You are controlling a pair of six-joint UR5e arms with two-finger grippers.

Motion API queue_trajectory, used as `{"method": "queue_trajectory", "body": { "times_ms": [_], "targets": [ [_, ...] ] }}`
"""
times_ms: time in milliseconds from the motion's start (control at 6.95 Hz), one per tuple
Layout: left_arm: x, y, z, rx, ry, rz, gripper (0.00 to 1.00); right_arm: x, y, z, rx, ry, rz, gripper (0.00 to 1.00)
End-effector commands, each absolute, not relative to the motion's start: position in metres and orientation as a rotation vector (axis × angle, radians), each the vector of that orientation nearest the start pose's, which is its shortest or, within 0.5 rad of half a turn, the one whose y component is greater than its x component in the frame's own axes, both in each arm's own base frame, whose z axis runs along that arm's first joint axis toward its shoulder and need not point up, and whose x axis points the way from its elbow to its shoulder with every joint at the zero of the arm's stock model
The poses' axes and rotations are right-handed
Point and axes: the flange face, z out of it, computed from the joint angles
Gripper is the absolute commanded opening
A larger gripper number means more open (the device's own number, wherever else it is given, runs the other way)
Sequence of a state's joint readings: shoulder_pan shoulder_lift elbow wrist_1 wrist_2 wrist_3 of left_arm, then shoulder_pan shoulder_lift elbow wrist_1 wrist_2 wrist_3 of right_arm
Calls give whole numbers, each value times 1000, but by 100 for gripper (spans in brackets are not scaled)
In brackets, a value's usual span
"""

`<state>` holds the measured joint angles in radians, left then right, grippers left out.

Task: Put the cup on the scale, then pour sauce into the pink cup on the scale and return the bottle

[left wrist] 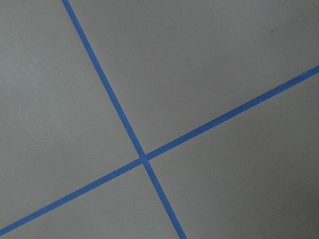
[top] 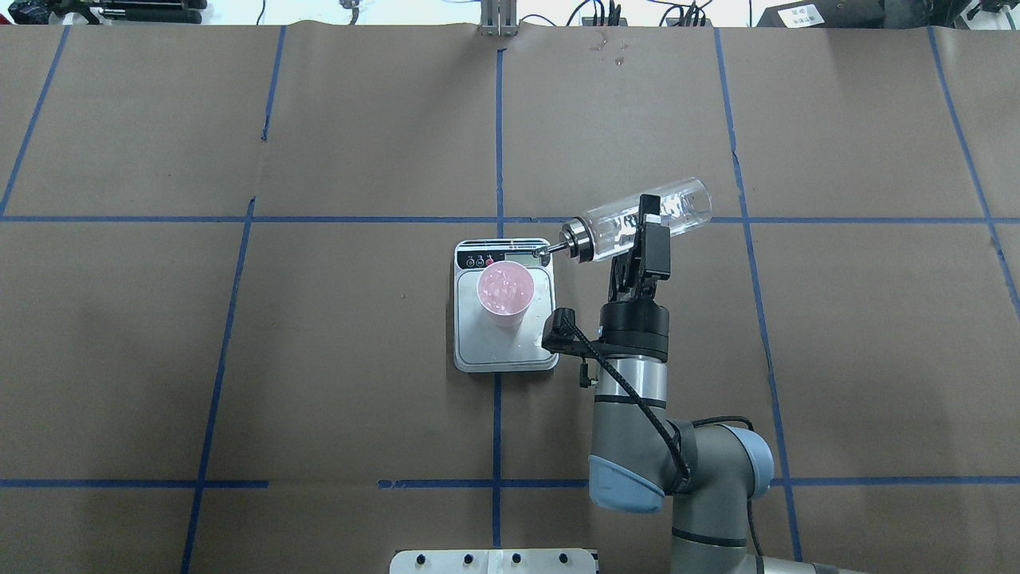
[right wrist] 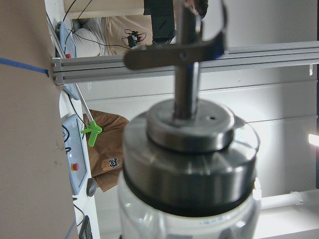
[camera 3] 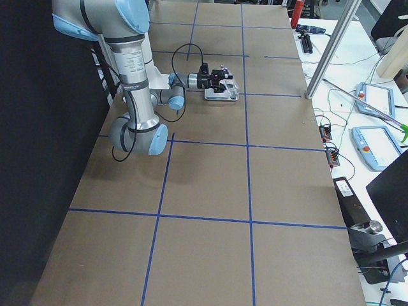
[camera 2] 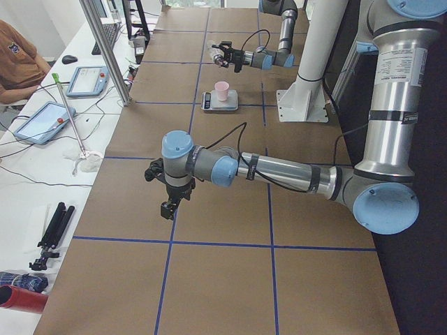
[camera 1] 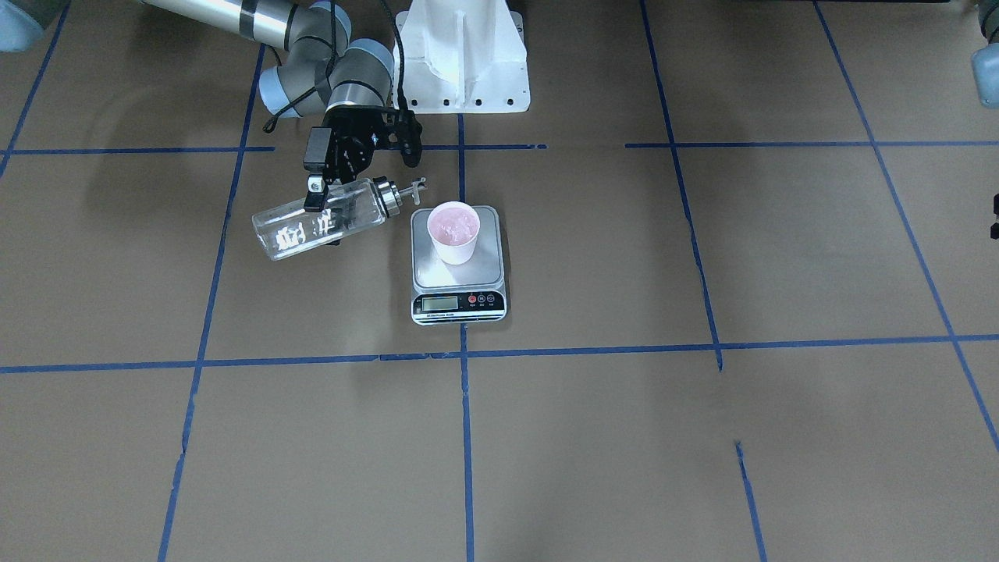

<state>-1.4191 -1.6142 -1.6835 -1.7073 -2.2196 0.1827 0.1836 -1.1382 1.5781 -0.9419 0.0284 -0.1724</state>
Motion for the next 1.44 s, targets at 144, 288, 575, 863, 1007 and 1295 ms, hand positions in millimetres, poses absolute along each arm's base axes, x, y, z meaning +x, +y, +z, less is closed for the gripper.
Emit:
{"method": "queue_trajectory", "body": {
  "times_ms": [144,288,575,863,1007,1295],
  "targets": [
    [7,-532,568,303,644,415,100,-516,-334,282,1504,360,-266,0],
    [7,-534,564,312,644,417,100,-505,-332,283,1538,226,-170,0],
    [0,-532,548,340,641,410,100,-498,-332,297,1547,132,-80,0],
    [0,-532,546,346,639,410,100,-500,-331,311,1541,-41,17,0],
    [0,-532,546,346,639,410,100,-500,-333,312,1536,-69,15,0],
    [0,-532,545,347,639,411,100,-496,-352,313,1520,-123,-15,0]
  ]
}}
